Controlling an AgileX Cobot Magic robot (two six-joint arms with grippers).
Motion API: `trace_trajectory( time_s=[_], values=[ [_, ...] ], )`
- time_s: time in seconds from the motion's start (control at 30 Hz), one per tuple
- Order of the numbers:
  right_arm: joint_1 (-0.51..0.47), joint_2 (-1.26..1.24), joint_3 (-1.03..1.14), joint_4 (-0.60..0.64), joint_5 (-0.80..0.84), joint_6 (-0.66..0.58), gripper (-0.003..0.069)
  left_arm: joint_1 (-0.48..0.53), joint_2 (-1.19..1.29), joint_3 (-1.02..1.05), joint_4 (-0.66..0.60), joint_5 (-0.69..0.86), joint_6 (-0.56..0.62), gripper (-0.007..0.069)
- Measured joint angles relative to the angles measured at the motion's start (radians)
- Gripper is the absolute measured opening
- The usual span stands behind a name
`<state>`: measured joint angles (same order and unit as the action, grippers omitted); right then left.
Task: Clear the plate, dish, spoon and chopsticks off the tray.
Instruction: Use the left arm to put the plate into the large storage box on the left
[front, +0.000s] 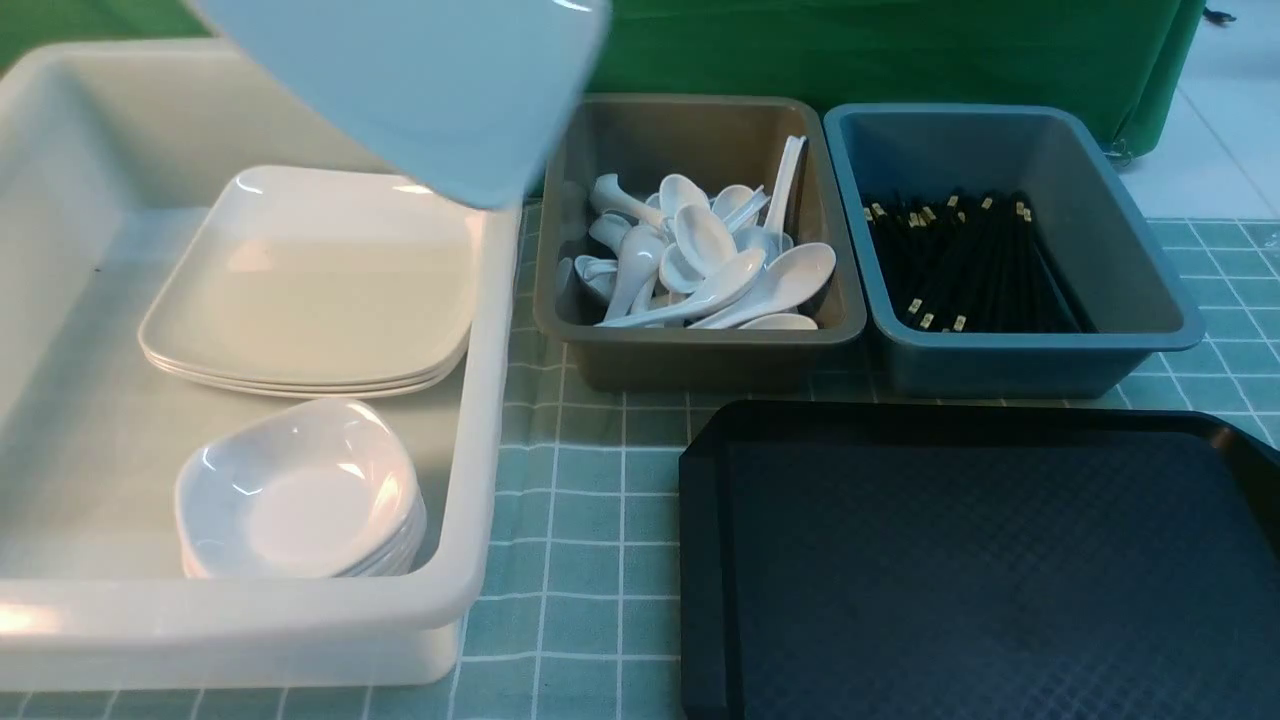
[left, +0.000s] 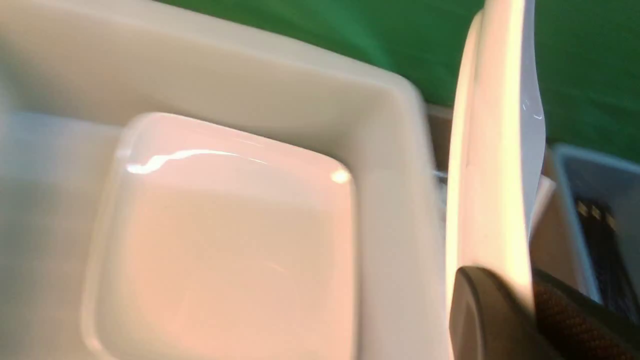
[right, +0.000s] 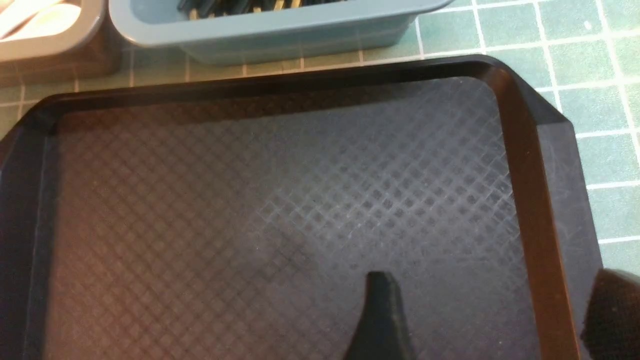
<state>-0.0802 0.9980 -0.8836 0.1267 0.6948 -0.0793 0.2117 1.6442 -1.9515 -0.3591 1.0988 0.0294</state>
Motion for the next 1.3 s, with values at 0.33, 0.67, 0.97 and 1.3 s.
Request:
trace_trajectory(
  time_s=[0.33, 0.67, 0.97, 1.3],
  values=[
    [0.0, 0.0, 0.0, 0.0, 0.0, 0.0, 0.0533, 0.156, 0.097, 0.0, -0.005, 0.001, 0.031, 0.0027],
    [0.0, 0.0, 0.0, 0.0, -0.03, 0.0, 0.0533, 0.125, 0.295, 0.038, -0.025, -0.025, 0.05, 0.0027],
    [0.0, 0.0, 0.0, 0.0, -0.046, 0.0, 0.0533, 0.128, 0.408, 0.042, -0.053, -0.076, 0.122, 0.002],
    [0.0, 0.0, 0.0, 0.0, -0.05, 0.0, 0.0533, 0.128, 0.524, 0.042, -0.034, -0.032, 0.157, 0.0157]
  ],
)
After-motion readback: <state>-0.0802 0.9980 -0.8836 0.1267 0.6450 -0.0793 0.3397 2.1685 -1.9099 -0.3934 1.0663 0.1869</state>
